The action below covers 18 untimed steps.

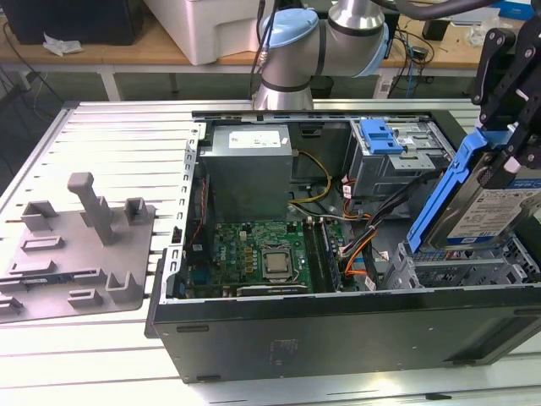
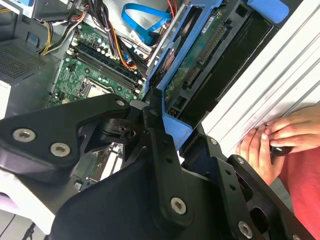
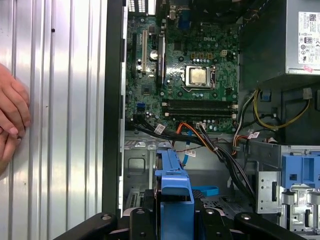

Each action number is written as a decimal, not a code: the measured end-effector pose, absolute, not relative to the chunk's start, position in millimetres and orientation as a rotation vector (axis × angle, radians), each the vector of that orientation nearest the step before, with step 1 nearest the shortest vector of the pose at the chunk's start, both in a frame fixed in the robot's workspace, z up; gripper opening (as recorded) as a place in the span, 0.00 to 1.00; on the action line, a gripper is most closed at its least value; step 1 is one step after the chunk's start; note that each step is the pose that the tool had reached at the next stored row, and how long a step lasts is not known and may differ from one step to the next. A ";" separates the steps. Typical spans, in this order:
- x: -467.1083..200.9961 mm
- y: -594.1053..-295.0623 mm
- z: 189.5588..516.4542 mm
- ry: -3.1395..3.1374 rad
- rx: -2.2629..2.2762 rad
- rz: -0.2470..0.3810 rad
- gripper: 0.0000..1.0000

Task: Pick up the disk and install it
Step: 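Insert the disk into the insertion slot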

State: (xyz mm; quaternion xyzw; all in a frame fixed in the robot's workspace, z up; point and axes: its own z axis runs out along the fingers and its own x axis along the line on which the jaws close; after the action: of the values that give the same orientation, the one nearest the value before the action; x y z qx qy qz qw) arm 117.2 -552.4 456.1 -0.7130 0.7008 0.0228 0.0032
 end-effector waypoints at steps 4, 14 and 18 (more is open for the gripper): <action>117.3 -552.4 455.2 2.197 -2.235 0.073 0.36; 117.4 -552.5 452.3 2.196 -2.235 0.073 0.36; 117.6 -552.5 450.9 2.196 -2.234 0.074 0.36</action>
State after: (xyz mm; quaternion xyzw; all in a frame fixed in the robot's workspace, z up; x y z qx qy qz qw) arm 117.6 -552.5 450.9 -0.7130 0.7007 0.0236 0.0039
